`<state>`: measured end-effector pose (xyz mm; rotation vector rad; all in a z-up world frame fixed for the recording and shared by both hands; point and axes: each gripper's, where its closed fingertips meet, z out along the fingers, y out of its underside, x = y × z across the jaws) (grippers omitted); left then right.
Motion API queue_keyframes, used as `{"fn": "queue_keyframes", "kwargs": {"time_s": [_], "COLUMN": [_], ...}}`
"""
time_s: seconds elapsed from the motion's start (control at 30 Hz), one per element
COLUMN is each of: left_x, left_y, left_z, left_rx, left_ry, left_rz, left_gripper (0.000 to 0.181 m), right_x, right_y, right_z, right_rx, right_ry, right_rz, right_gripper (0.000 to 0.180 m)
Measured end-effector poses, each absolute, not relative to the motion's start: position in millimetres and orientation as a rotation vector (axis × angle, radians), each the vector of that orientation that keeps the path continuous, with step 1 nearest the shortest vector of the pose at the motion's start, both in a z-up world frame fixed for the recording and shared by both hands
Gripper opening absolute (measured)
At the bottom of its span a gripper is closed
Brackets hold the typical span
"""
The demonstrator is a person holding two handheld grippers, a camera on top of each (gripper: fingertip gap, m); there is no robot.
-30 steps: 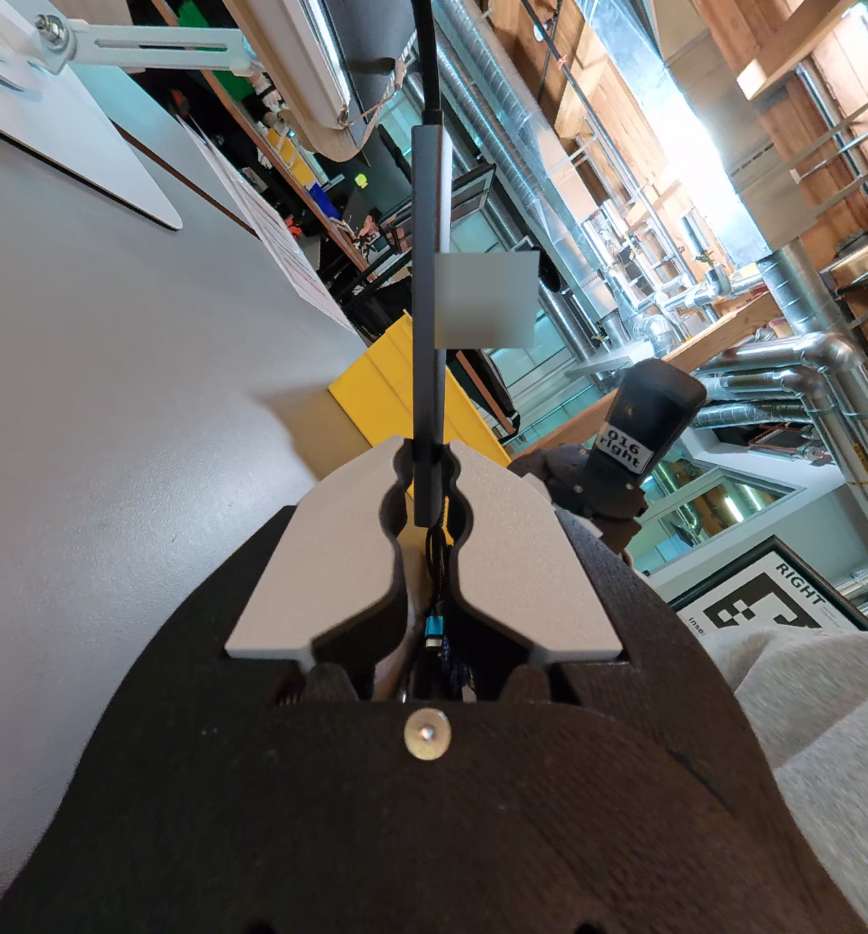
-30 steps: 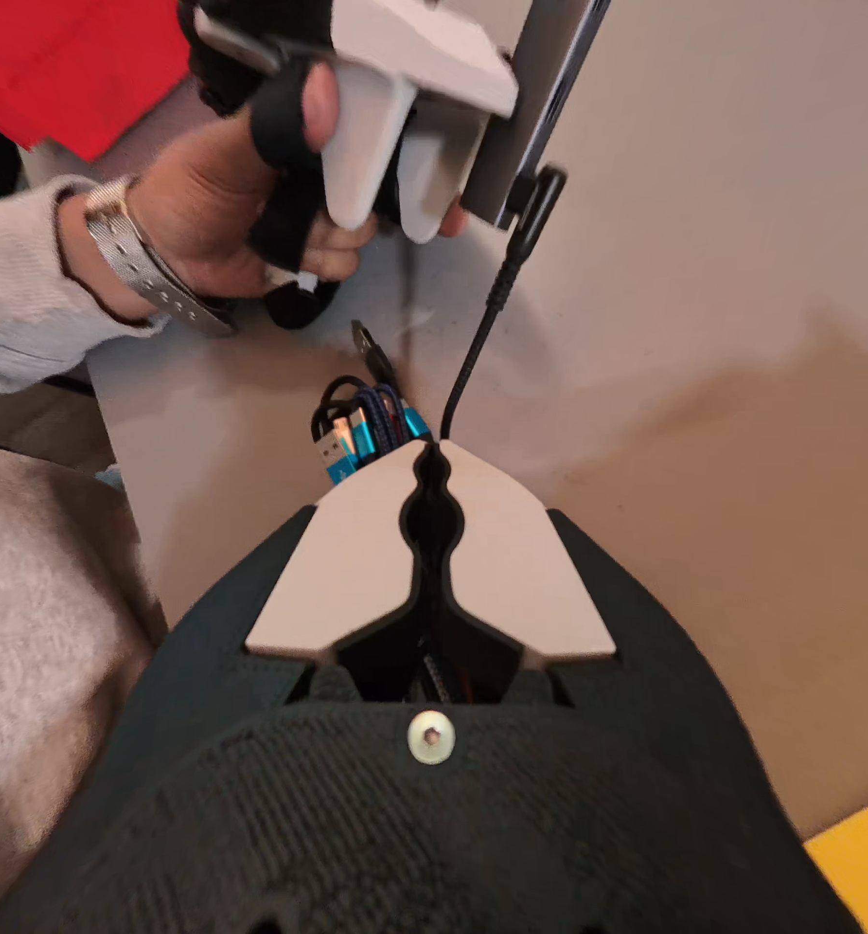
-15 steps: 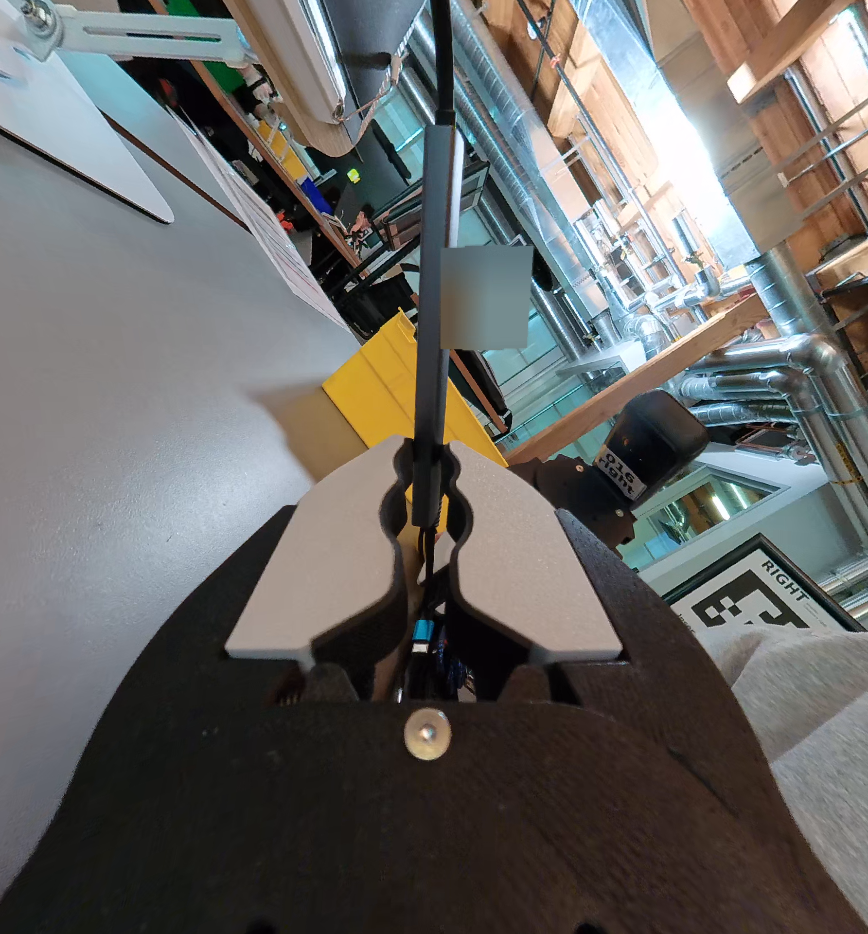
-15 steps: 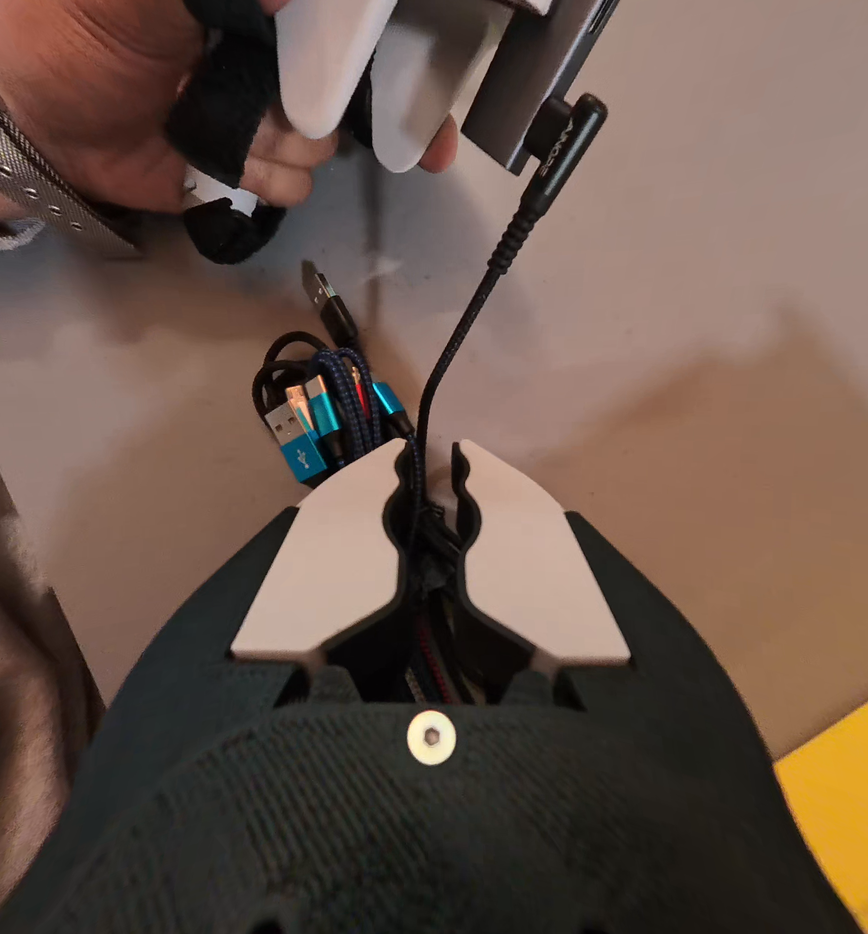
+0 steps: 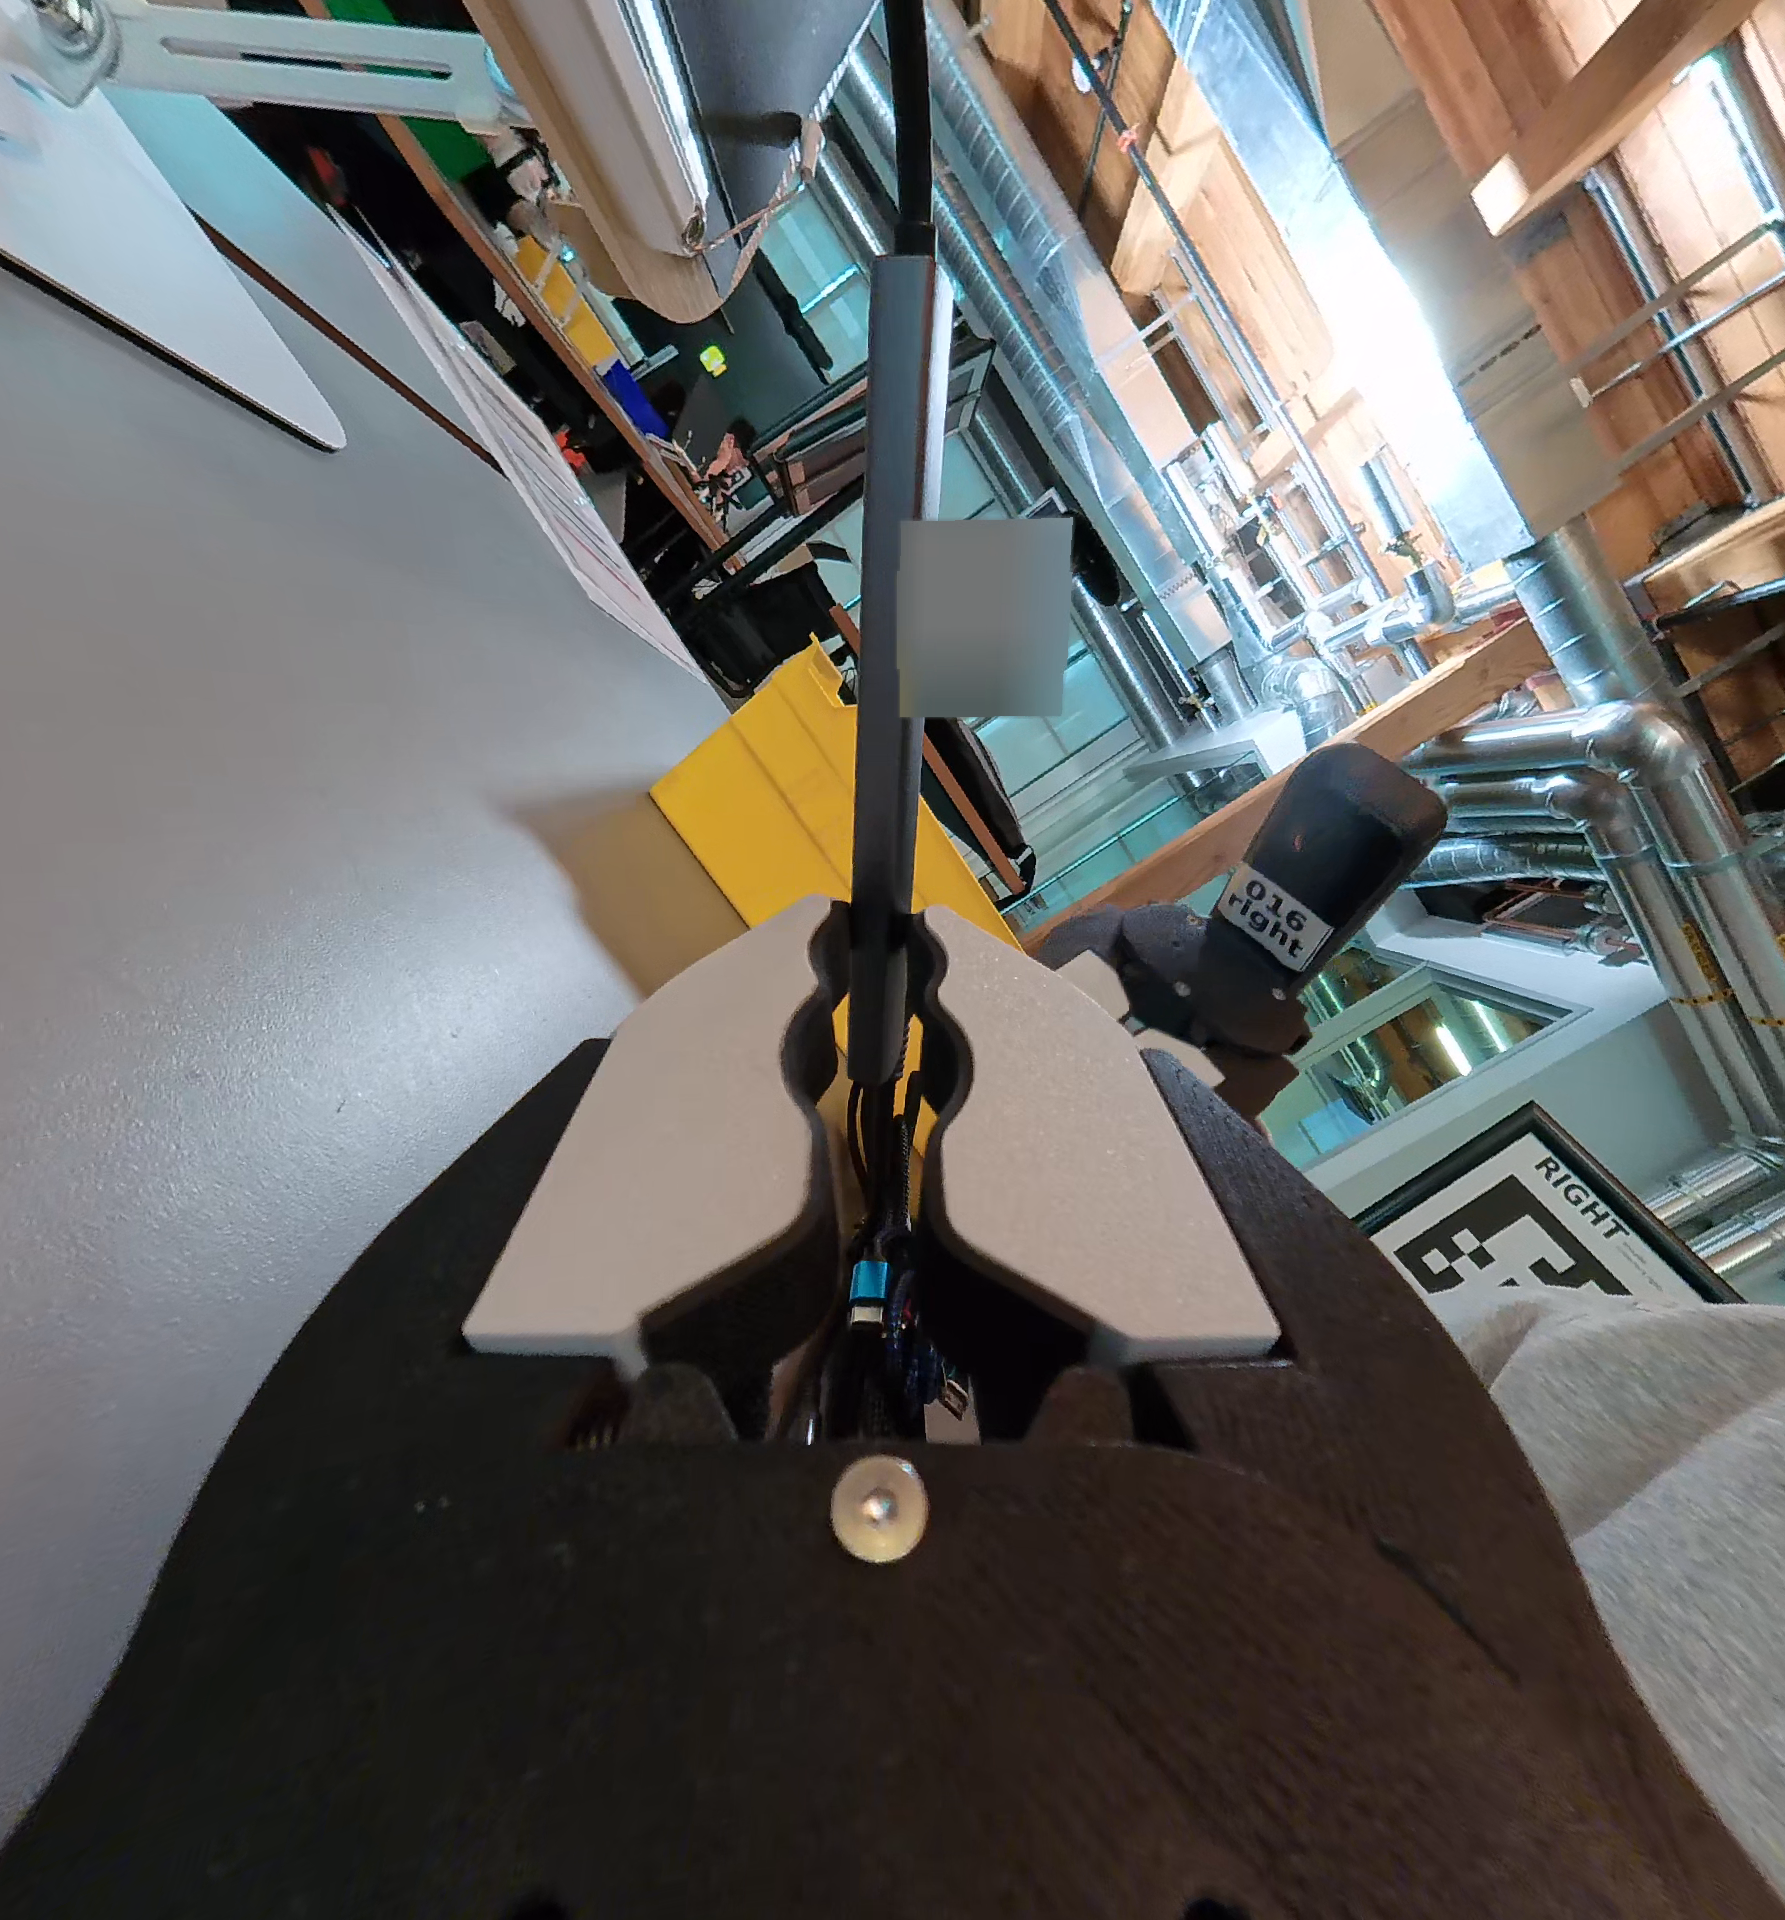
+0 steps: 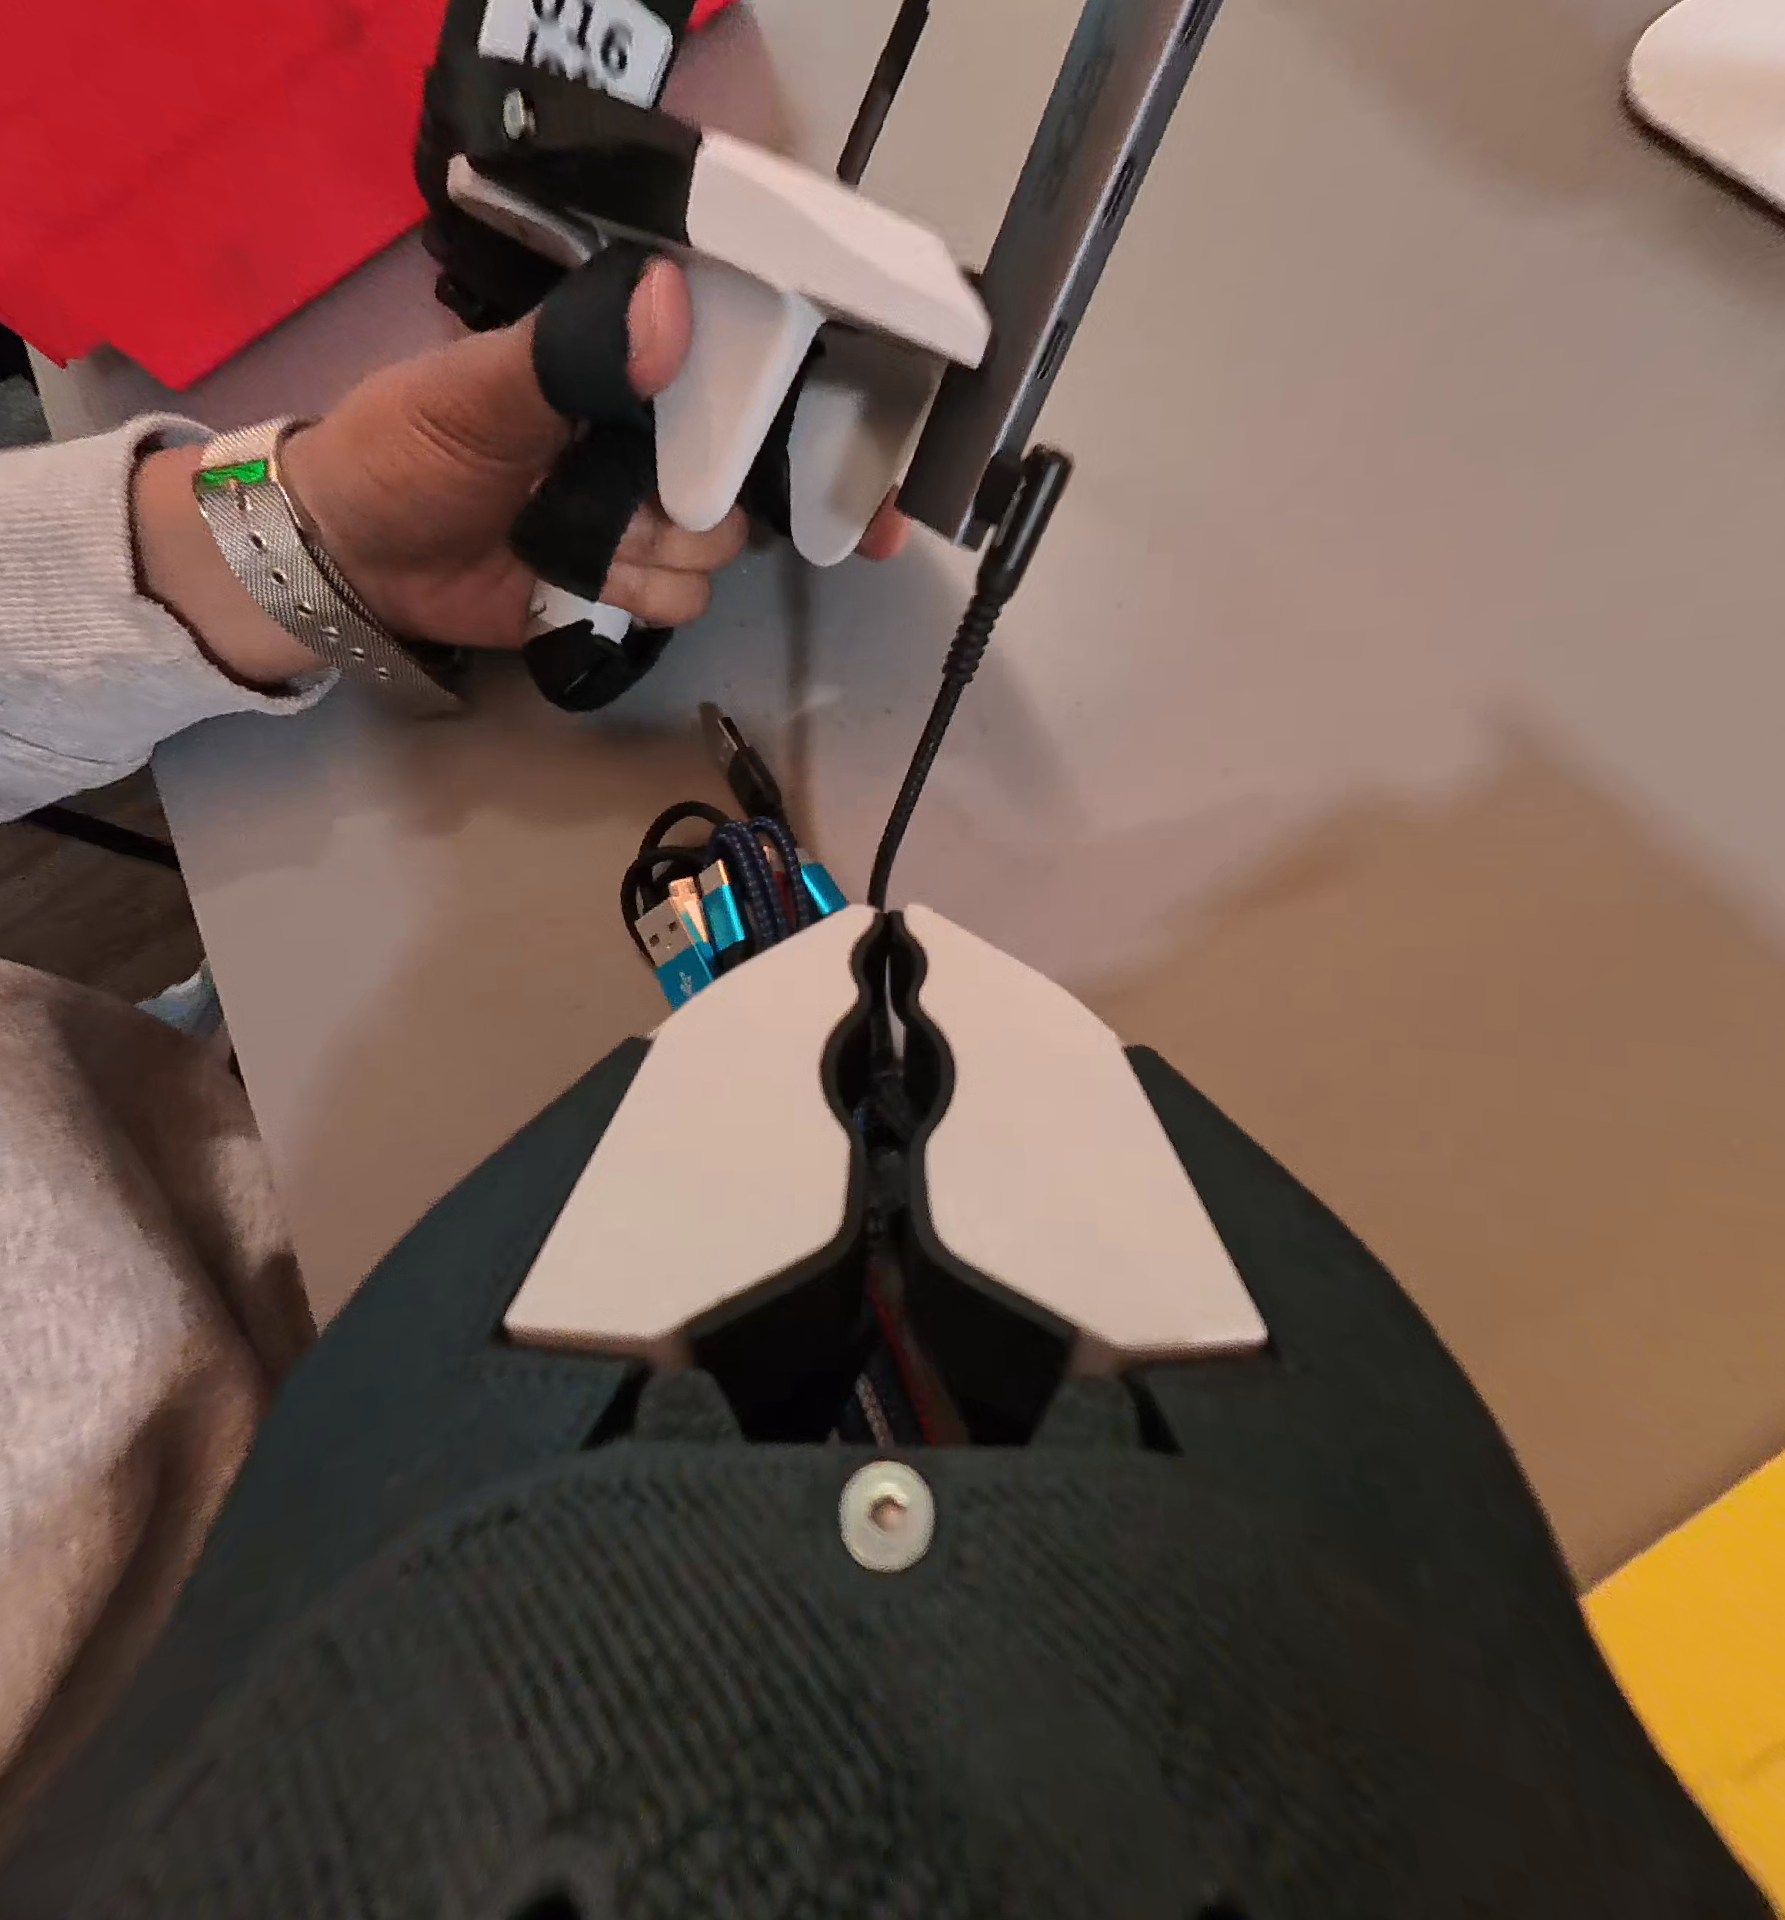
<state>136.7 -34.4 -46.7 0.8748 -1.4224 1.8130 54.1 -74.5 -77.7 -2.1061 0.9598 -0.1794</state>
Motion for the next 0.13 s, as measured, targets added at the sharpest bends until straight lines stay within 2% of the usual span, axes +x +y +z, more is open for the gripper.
{"fn": "queue_keyframes", "kwargs": {"time_s": [0.03, 0.07, 0.1, 0.13], "left_x": [137, 137, 137, 137], "left_y": [-34, -34, -34, -34], "left_z": [-47, -47, -47, -47], "left_rx": [0.875, 0.875, 0.875, 0.874], "left_ry": [-1.423, -1.423, -1.423, -1.425], "left_rz": [1.814, 1.814, 1.813, 1.812], "left_gripper": [0.01, 0.01, 0.01, 0.01], "right_x": [52, 49, 46, 46], "right_y": [-72, -70, -70, -71], "right_z": [-84, -92, -102, -111], "right_rx": [-2.133, -2.17, -2.219, -2.267], "right_ry": [0.965, 0.972, 0.984, 0.991], "right_rz": [-0.156, -0.13, -0.119, -0.136], "right_gripper": [0.003, 0.02, 0.027, 0.027]}}
